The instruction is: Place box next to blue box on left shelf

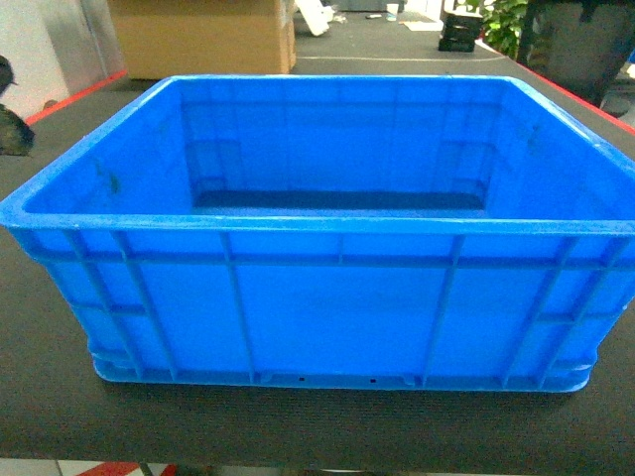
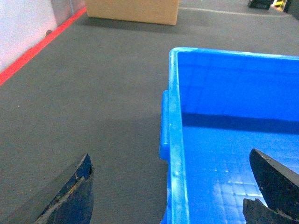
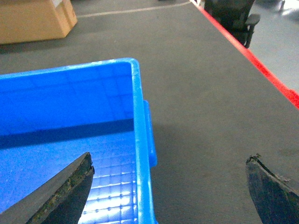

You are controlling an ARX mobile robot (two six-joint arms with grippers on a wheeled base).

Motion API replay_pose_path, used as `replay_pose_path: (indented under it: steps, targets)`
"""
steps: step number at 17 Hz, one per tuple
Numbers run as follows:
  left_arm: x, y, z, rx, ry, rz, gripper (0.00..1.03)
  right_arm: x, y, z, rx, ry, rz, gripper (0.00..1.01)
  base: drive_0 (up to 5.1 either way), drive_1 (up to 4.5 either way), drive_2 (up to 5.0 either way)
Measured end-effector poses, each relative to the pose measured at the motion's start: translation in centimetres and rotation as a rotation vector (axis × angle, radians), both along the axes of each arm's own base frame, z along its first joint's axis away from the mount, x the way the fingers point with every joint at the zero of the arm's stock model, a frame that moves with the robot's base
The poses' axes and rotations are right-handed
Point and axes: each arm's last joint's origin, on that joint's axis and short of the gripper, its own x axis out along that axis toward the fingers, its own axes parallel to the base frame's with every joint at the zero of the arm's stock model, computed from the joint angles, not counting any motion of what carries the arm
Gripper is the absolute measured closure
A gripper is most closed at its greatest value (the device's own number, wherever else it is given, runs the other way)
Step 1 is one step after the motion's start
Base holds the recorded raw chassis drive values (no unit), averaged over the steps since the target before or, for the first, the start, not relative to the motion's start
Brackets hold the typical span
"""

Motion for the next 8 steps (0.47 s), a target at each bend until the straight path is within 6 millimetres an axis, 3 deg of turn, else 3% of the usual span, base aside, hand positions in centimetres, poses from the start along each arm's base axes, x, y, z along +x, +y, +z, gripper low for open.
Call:
replay_pose_path:
  steps: [3,6,8]
  targets:
    - [5.1,-1.0,-1.2,0.020,0.099,-0.011,0.05,4.9,0.2,-1.2,0.015,0.118,0.053,0.03,0.0,0.00,0.0]
    - [7.8,-1.4,-3.2,0.021,0.200,-0.007,0.05,7.5,0.2,-3.4,0.062,0.245,0.091,0.03,0.0,0.00,0.0]
    - [9.0,-1.6,-3.7,0.020,0.251,0.003,0.05,8.0,0.5,-4.2,0.072,0.327,0.111,0.03,0.0,0.00,0.0]
